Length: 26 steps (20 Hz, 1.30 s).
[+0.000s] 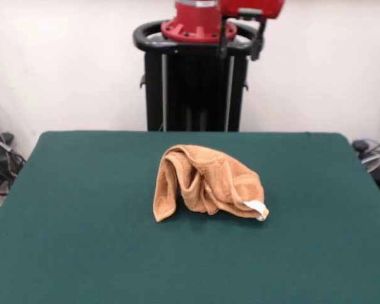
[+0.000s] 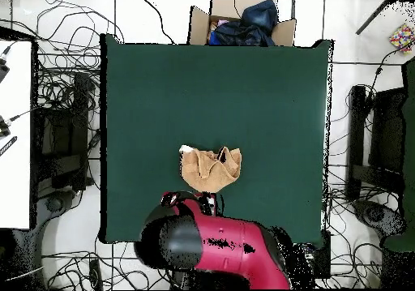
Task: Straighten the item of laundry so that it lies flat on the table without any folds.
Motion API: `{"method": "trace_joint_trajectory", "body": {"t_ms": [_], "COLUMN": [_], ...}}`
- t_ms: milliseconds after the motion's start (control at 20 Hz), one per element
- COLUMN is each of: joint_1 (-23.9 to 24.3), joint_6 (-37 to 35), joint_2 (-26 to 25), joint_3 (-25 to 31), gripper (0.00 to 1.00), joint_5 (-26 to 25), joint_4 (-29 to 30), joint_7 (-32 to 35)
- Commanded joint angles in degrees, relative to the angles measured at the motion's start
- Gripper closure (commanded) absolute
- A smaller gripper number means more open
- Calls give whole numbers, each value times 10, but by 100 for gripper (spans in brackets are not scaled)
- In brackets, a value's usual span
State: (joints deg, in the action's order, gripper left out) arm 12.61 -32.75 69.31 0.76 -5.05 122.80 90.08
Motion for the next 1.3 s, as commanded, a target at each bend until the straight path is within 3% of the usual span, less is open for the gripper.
{"method": "trace_joint_trajectory", "body": {"t_ms": [50,750,1300], "joint_1": [44,98,116], "joint_6": [18,18,68], "joint_2": [-38,-73,-115], "joint_3": [64,174,209], "gripper": [0,0,0], "joint_5": [-31,-117,-204], "joint_4": [-29,-57,-62], "joint_7": [-41,-96,-54]}}
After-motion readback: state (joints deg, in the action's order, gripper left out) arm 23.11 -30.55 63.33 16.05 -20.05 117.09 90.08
